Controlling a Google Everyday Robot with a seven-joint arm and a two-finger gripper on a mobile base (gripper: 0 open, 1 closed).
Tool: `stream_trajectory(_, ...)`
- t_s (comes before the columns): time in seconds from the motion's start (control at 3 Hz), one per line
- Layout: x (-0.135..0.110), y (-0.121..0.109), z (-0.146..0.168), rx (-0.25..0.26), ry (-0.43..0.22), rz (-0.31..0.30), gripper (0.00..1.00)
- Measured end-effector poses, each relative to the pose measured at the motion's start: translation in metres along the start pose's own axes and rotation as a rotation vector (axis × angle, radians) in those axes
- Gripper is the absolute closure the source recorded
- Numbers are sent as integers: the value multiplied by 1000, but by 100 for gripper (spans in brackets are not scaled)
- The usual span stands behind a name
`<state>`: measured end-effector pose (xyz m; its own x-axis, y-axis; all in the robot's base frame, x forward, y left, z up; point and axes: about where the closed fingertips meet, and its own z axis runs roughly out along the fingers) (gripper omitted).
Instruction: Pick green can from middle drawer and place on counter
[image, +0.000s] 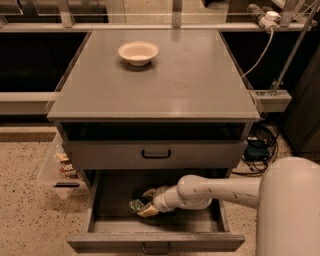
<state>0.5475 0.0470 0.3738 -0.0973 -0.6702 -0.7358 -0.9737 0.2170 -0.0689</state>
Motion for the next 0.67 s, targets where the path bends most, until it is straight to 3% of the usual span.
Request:
stream_trajectory(0.33, 0, 0, 0, 0, 0, 0, 100)
stream_trajectory(0.67, -4, 0, -4, 0, 0, 0, 100)
